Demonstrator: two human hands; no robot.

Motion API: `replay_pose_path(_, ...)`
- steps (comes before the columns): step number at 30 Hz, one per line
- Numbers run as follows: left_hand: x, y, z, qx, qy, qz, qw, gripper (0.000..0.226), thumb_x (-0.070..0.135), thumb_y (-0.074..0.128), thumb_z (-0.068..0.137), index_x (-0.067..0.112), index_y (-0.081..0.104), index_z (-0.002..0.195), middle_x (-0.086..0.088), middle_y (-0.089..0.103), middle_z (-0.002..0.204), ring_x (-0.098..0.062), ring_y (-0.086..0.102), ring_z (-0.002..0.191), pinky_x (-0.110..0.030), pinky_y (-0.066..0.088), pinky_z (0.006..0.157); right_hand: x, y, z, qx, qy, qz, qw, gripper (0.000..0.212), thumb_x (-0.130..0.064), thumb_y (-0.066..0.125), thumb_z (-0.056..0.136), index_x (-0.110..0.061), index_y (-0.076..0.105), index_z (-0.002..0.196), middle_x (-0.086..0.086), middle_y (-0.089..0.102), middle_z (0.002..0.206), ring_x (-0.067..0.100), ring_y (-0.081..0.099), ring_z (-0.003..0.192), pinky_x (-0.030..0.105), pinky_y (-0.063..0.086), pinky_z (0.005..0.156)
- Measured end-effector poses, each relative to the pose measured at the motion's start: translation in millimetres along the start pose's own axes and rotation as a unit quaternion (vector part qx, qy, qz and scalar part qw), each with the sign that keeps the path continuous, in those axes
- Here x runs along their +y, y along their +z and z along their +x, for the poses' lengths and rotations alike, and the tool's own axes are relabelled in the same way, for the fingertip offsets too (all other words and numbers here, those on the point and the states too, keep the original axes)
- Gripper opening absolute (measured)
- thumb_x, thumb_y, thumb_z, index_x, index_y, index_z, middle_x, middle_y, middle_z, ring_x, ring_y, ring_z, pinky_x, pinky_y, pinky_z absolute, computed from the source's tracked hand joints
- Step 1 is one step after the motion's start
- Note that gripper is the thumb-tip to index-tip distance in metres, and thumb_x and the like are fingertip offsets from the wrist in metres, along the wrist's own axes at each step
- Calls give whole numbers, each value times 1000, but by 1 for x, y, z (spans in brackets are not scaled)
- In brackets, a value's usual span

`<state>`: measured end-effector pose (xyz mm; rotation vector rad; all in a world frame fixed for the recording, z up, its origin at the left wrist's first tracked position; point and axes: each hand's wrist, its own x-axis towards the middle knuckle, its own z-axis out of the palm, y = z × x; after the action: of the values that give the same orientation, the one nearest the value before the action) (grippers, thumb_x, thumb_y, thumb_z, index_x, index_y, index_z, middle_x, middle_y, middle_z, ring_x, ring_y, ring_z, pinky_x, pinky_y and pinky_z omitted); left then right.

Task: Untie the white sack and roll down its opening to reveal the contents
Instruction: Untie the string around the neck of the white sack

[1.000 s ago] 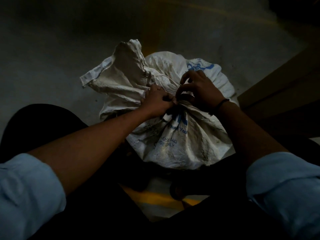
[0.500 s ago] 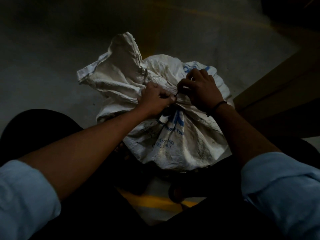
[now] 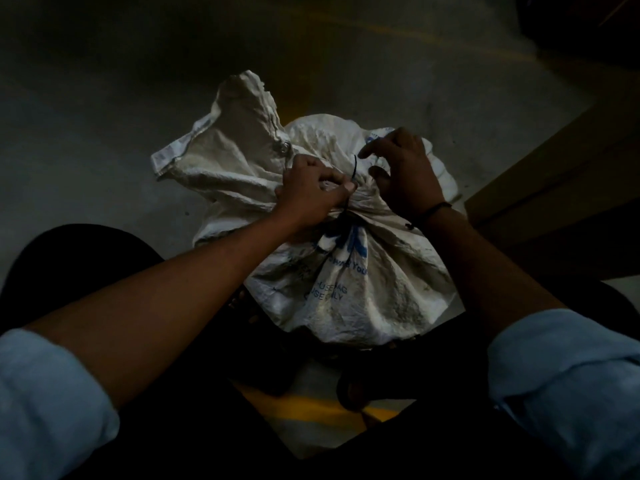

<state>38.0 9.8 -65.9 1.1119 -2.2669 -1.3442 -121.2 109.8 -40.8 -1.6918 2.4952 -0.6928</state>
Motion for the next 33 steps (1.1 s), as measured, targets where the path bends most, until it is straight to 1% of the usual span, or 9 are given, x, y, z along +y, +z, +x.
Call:
replay_pose_path(4, 12, -2, 5, 18, 24, -20, 999, 18, 46, 73, 79, 32, 74, 91, 1, 38, 113, -20, 47, 119, -44, 45, 102, -9, -3, 1, -11, -23, 62, 998, 16, -17, 68, 80, -22, 68, 95, 3, 55, 93, 18, 49, 91, 31, 38, 82)
replay_pose_path(8, 18, -7, 12, 43, 36, -38, 998, 15, 54, 68, 72, 45, 69, 85, -3, 44, 119, -18, 47, 119, -41, 44, 104, -19, -4, 1, -58, 5, 112, 992, 13, -10, 67, 76, -9, 70, 89, 7, 66, 83, 24, 61, 78, 40, 49, 72)
replay_pose_path(11, 22, -8, 19, 54, 45, -63, 996, 18, 41, 72, 82, 31, 75, 96, -12, 49, 124, -19, 48, 116, -27, 43, 99, -25, -8, -2, -94, 44, 197, 975, 16, -8, 69, 75, -9, 74, 91, 10, 73, 87, 22, 68, 82, 41, 54, 78)
replay_pose_path(14, 30, -6, 25, 64, 48, -88, 993, 38, 56, 66, 76, 27, 78, 97, -9, 65, 110, -15, 59, 105, -22, 45, 84, -23, -10, -4, -83, 70, 248, 963, 14, -14, 71, 81, -8, 75, 94, 11, 75, 88, 22, 70, 84, 40, 55, 80)
replay_pose_path(17, 43, -10, 28, 77, 53, -158, 983, 34, 45, 68, 80, 17, 79, 96, 1, 75, 98, -8, 68, 97, -25, 51, 86, -24, -13, -6, -60, 91, 275, 955, 9, -22, 72, 84, -15, 75, 89, 9, 74, 84, 19, 70, 79, 39, 54, 77)
replay_pose_path(23, 58, -15, 41, 123, 10, -283, 951, 16, 16, 68, 91, 10, 73, 104, 1, 72, 97, 13, 63, 75, -7, 49, 74, -22, -22, -10, -48, 113, 259, 958, 11, -30, 72, 85, -20, 75, 87, -13, 67, 69, -3, 58, 57, 22, 46, 61)
replay_pose_path(27, 68, -14, 53, 160, -47, -369, 914, 19, 15, 68, 91, 9, 71, 109, 1, 71, 97, -1, 65, 84, -11, 52, 75, -17, -36, -17, -32, 127, 233, 964, 11, -27, 73, 85, -16, 76, 85, -18, 61, 62, -9, 55, 51, 10, 39, 54)
replay_pose_path(30, 76, -6, 59, 161, -60, -391, 904, 21, 15, 69, 90, 9, 72, 109, -1, 71, 99, -8, 65, 91, -18, 53, 80, -8, -48, -25, -20, 131, 218, 967, 15, -28, 74, 84, -14, 76, 86, -17, 61, 62, -9, 56, 52, 9, 40, 55)
replay_pose_path(33, 87, 6, 59, 145, -45, -386, 910, 20, 17, 70, 90, 11, 72, 109, 5, 70, 96, 2, 62, 83, -10, 48, 69, 2, -61, -32, -5, 149, 214, 965, 14, -30, 75, 82, -16, 77, 86, -10, 67, 66, -5, 57, 53, 17, 46, 57)
